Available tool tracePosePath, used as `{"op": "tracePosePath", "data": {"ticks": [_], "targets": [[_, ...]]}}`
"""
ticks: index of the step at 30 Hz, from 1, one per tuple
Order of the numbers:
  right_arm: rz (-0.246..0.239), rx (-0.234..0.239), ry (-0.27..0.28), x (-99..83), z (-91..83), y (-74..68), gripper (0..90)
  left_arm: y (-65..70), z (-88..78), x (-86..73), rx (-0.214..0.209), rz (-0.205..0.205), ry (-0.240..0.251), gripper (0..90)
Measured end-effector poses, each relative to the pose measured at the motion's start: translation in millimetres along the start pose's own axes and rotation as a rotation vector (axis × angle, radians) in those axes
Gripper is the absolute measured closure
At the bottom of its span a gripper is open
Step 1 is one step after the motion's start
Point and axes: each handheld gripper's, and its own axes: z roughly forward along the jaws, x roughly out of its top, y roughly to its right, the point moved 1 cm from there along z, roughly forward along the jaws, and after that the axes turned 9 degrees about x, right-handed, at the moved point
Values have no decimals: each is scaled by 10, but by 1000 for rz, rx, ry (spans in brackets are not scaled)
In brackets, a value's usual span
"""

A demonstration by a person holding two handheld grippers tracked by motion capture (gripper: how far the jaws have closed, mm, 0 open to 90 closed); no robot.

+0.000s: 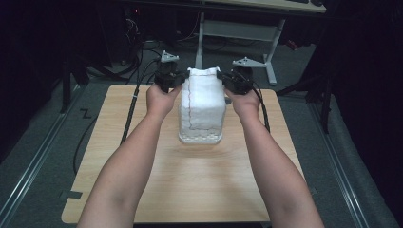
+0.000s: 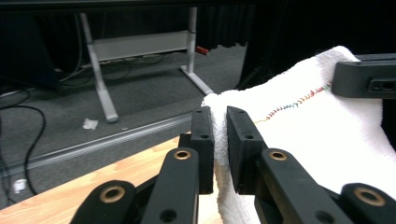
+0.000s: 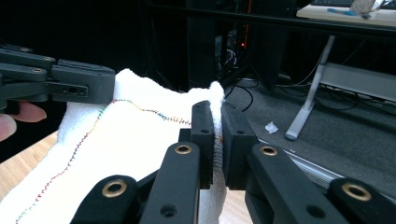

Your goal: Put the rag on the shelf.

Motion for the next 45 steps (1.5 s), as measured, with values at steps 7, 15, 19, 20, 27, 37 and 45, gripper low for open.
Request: {"op": "tracePosePath", "data": {"ticks": [7, 15, 19, 20, 27, 37, 45], "targets": [[48, -1, -65, -36, 120, 39, 726, -24, 185, -124, -79, -69, -131, 589], [25, 1, -84, -163, 106, -10, 691, -43, 32, -170, -61, -96, -56, 556], [11, -2, -84, -180, 59, -48, 669, -53, -58, -199, -56, -98, -42, 554], [11, -4, -82, -185, 46, -59, 664, -45, -79, -207, -50, -89, -40, 552], [-34, -20, -120, -223, -26, -116, 645, 9, -298, -296, -34, -35, -3, 550], [-63, -28, -83, -247, -227, -285, 575, 32, -544, -390, -31, -15, 28, 528], [-116, -34, -87, -318, -451, -428, 505, 78, -816, -485, -48, 6, 56, 478]]}}
